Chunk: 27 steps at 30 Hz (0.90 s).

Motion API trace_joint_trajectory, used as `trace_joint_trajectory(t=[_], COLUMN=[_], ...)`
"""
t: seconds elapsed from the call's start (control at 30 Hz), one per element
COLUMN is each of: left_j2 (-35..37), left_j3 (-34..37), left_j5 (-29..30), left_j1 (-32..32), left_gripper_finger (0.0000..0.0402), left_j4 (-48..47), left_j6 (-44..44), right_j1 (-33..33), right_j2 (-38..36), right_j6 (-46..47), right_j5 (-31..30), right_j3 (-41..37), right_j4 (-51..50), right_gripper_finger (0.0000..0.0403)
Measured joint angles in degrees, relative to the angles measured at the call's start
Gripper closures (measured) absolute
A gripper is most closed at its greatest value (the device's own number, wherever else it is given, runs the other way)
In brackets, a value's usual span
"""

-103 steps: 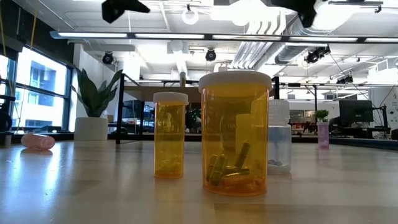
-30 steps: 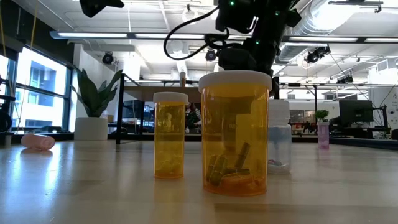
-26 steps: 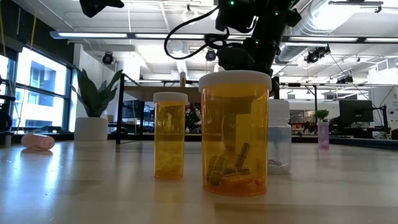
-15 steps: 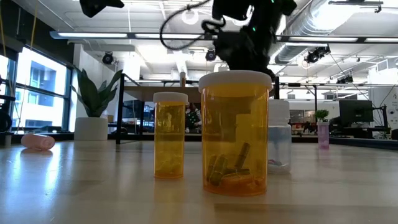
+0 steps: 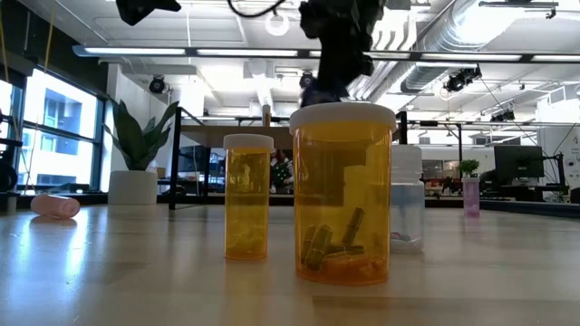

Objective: Pick and place medicine bottles onto shelf by color
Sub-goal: Put the blue pill bottle on the shelf

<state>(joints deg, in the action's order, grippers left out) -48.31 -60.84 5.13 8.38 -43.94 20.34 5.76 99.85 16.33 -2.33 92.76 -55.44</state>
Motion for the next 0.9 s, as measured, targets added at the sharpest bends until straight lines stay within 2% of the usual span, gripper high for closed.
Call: trace_joint_trajectory(t=[0.2, 0.53, 0.9], left_j2=[0.0, 0.0, 0.0], left_j3=[0.0, 0.0, 0.0], left_j5=[0.0, 0.52, 2.02], left_j1=[0.0, -0.02, -0.02], left_gripper_finger=[0.0218, 0.0218, 0.0218], left_j4=[0.0, 0.02, 0.04], left_j6=[0.0, 0.0, 0.08], right_j1=[5.21, 17.55, 32.14], right_j2=[0.0, -0.05, -0.09], right_j6=[-8.3, -25.4, -39.98], right_j5=[5.23, 5.4, 7.69], right_j3=[6.77, 17.05, 18.94], right_j4=[-1.94, -10.09, -14.3], right_gripper_finger=[0.0236, 0.0236, 0.0235])
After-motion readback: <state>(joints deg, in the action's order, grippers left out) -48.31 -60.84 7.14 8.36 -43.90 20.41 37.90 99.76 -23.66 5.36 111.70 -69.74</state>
